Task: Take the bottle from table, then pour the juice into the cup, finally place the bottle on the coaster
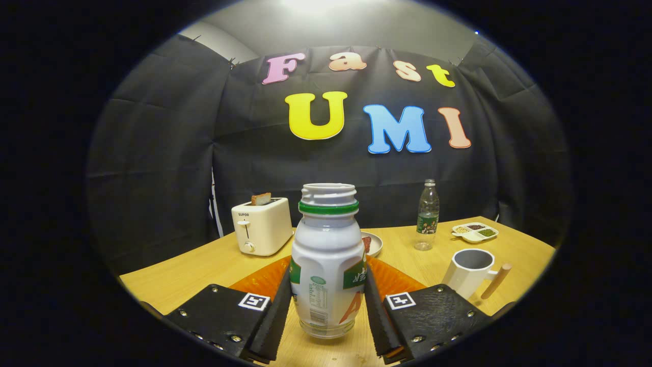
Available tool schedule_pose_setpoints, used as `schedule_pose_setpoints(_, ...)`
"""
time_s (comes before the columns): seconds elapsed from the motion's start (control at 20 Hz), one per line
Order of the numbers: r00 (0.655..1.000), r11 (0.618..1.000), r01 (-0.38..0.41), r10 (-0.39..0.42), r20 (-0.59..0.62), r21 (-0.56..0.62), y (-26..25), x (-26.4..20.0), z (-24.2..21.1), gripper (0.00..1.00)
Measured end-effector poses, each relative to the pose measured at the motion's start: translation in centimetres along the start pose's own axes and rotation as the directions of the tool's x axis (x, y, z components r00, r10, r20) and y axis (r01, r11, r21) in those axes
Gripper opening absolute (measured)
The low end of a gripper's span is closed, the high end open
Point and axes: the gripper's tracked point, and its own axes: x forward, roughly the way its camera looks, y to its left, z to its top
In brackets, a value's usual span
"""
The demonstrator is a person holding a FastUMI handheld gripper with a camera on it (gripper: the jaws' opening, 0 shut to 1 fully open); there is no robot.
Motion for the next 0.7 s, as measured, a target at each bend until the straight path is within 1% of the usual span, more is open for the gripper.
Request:
schedule_pose_setpoints(0.1, 1.000, 0.999, -0.002, 0.003, -0.016, 0.032, 0.1, -0.1, 0.7, 0.68)
schedule_pose_setpoints(0.3, 1.000, 0.996, 0.002, -0.003, 0.011, 0.095, 0.0, -0.2, 3.0, 0.68)
schedule_pose_setpoints(0.5, 0.999, 0.987, 0.047, -0.045, -0.018, 0.151, -1.7, 0.0, 2.3, 0.68)
schedule_pose_setpoints(0.7, 0.997, 0.971, 0.073, -0.066, -0.036, 0.227, -3.2, 0.7, 1.9, 0.68)
